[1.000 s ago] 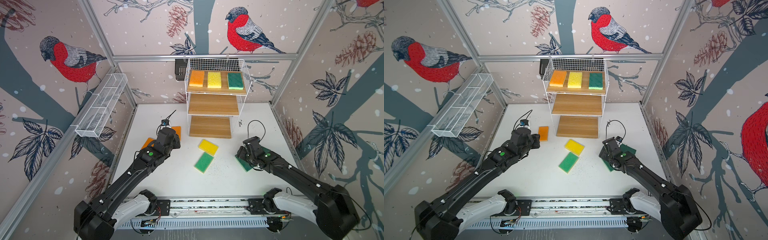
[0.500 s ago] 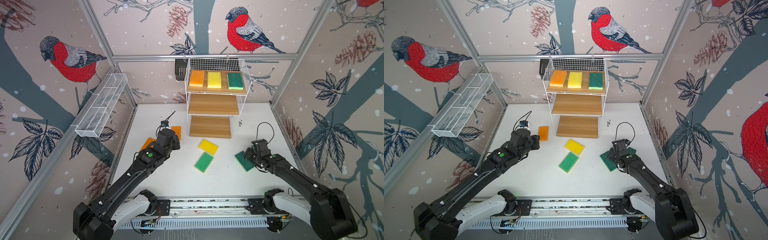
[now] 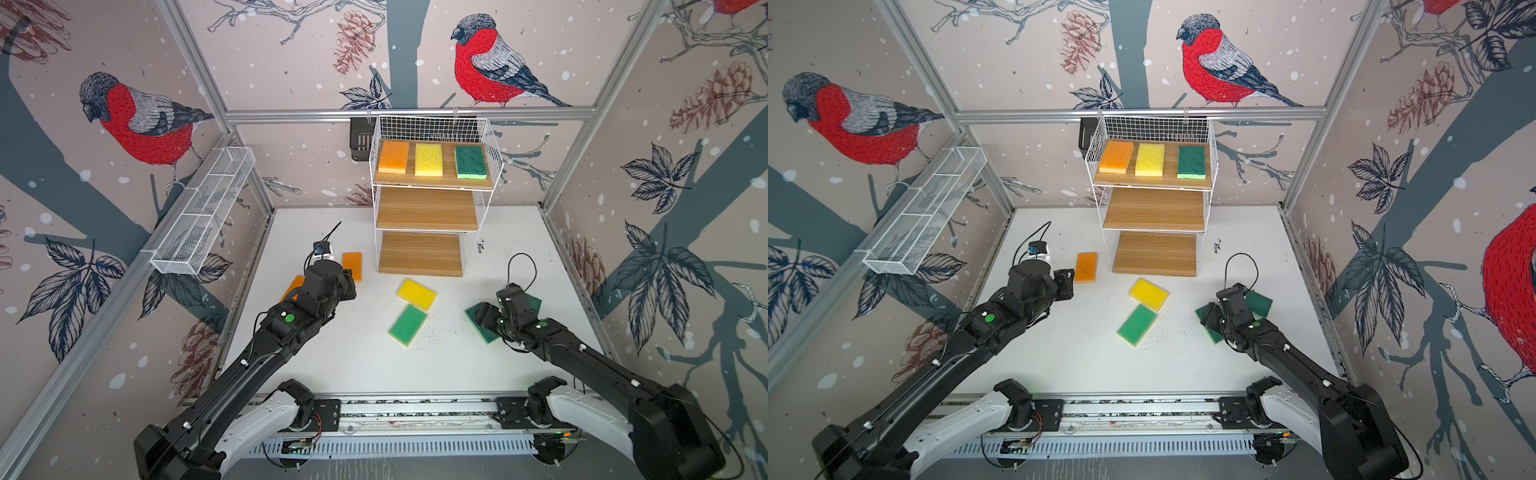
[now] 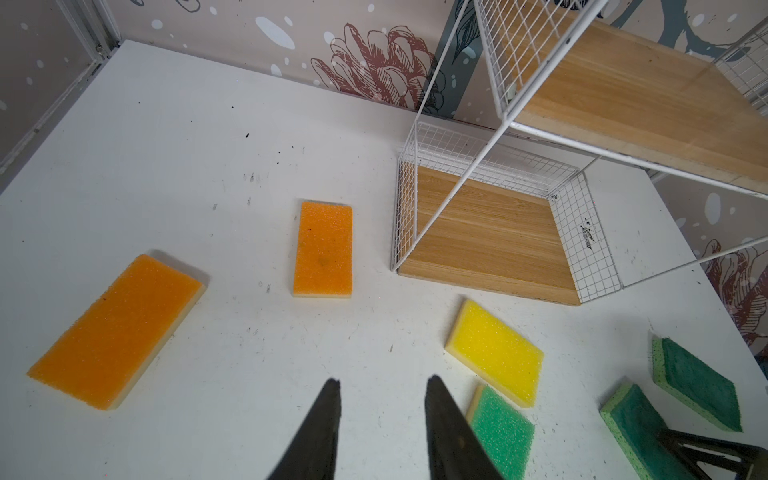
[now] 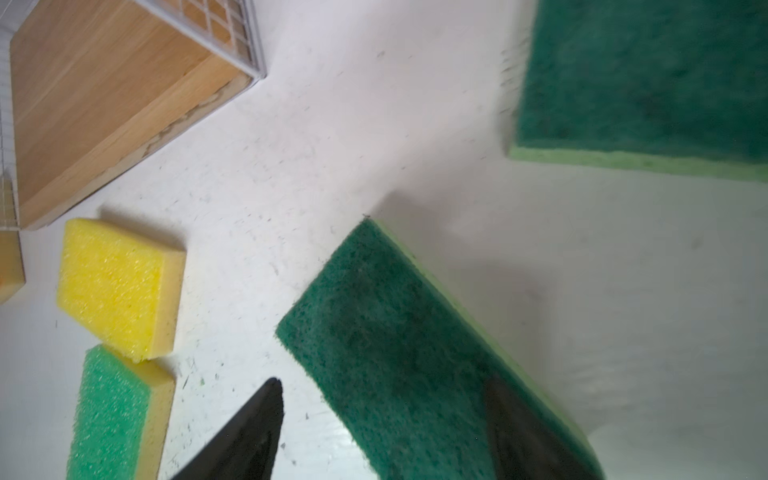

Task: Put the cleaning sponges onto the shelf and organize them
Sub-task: 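Move the open right gripper over a dark green scouring sponge on the table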

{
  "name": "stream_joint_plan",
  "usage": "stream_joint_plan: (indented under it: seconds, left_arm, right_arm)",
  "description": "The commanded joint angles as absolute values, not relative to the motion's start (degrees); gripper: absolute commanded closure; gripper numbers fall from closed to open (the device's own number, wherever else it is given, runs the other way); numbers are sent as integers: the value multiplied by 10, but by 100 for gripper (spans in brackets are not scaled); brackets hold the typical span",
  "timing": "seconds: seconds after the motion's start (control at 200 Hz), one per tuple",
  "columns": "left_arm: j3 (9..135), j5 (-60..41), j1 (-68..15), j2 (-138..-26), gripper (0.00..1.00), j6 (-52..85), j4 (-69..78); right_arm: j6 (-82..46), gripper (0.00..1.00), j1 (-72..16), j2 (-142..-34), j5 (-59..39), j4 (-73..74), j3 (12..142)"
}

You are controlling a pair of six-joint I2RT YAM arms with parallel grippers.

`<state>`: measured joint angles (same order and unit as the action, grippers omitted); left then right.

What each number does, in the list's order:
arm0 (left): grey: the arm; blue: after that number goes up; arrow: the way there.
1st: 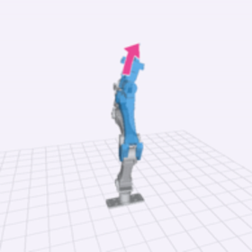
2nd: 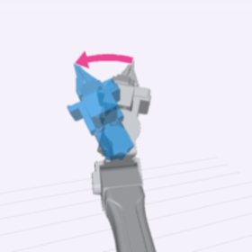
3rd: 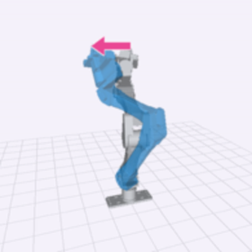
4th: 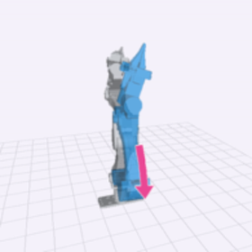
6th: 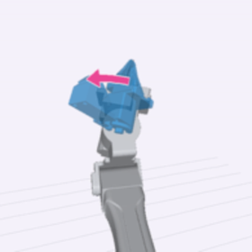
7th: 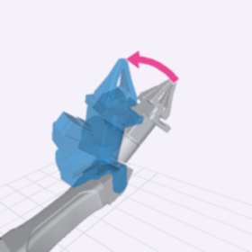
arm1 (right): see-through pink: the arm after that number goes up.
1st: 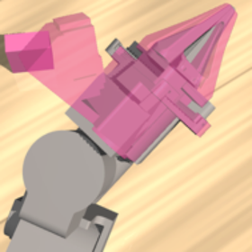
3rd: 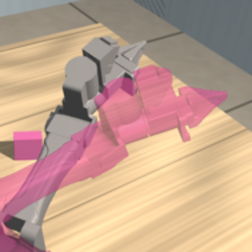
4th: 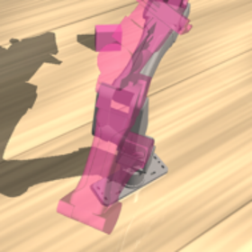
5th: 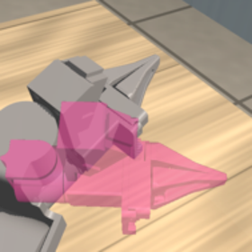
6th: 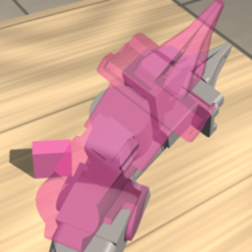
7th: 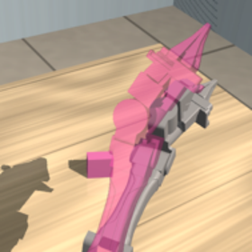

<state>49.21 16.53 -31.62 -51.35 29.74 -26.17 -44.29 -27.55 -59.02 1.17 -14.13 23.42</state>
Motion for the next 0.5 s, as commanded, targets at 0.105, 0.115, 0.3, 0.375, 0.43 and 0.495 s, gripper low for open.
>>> stream_joint_plan:
  seconds: [0.105, 0.115, 0.3, 0.375, 0.43, 0.495]
  left_arm:
    - [494, 161, -316, -488, 64, 303, -281]
    - [494, 162, -316, -486, 64, 303, -282]
    - [490, 168, -316, -462, 64, 308, -298]
    - [488, 169, -316, -453, 64, 311, -305]
    - [488, 169, -316, -447, 64, 311, -310]
    - [486, 169, -316, -441, 64, 312, -314]
  right_arm:
    - [-495, 24, -342, -612, 14, -127, 267]
    - [-497, 24, -344, -614, 16, -127, 268]
    - [-530, 25, -384, -647, -9, -75, 279]
    - [-528, 26, -409, -665, 0, -76, 296]
    - [-514, 25, -424, -671, 22, -97, 317]
    - [-499, 24, -434, -667, 64, -138, 343]
